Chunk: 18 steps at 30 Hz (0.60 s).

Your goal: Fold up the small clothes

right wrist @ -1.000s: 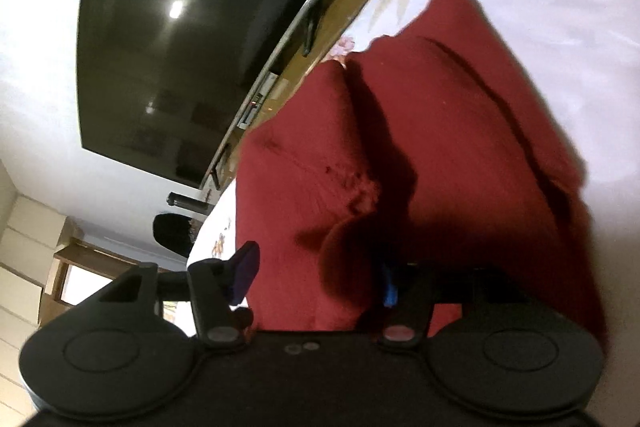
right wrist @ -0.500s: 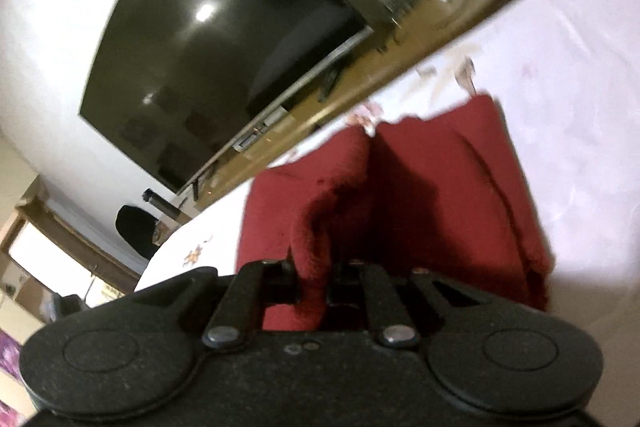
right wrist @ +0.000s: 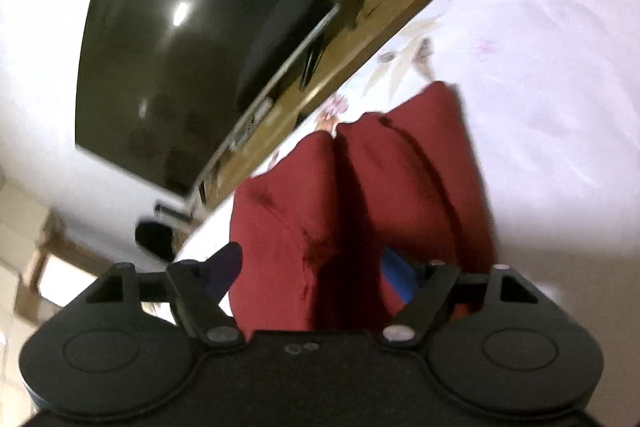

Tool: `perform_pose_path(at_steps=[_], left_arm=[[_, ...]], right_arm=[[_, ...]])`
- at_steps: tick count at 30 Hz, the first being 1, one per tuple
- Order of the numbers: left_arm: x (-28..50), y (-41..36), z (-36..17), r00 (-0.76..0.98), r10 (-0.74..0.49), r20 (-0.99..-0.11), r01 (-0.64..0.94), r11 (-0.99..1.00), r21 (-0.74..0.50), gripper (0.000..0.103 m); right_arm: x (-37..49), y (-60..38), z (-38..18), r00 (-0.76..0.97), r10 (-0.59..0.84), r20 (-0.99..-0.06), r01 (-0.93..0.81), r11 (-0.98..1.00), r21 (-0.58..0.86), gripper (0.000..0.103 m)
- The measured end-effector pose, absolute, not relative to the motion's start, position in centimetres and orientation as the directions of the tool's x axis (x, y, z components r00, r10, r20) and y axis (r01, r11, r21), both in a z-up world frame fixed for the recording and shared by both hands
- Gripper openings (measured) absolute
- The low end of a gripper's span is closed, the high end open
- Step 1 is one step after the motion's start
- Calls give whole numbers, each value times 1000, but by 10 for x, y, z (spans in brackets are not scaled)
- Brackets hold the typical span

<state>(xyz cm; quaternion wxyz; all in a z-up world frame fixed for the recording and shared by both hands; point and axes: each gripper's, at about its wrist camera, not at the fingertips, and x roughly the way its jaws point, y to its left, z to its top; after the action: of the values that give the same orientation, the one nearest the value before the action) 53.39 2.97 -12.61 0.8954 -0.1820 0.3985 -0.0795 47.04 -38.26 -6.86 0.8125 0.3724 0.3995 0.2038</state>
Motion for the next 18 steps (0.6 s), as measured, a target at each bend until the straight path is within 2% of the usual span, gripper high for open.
perform_pose_path(at_steps=[2, 3, 9, 12, 13, 14, 18], left_arm=[[537, 27, -125, 662, -268, -700, -5, 932, -362, 92], [538, 25, -124, 658, -263, -706, -3, 936, -351, 92], [536, 28, -125, 654, -280, -703, 17, 934, -357, 92], [536, 32, -125, 656, -295, -694, 18, 926, -377, 92], [535, 33, -124, 661, -296, -690, 13, 923, -384, 92], [533, 33, -123, 670, -283, -686, 6, 926, -376, 92], [525, 32, -107, 742, -276, -611, 20, 920, -392, 92]], right_arm=[[492, -368, -72, 522, 604, -603, -37, 722, 691, 69], [498, -362, -75, 499, 606, -620, -50, 734, 678, 70], [510, -332, -73, 454, 655, -603, -167, 728, 665, 68], [511, -323, -83, 429, 684, -590, -193, 708, 680, 49], [513, -320, -85, 429, 690, -584, -199, 702, 684, 23], [511, -319, -87, 422, 710, -564, -206, 681, 702, 16], [490, -317, -66, 494, 680, -542, -282, 715, 640, 15]])
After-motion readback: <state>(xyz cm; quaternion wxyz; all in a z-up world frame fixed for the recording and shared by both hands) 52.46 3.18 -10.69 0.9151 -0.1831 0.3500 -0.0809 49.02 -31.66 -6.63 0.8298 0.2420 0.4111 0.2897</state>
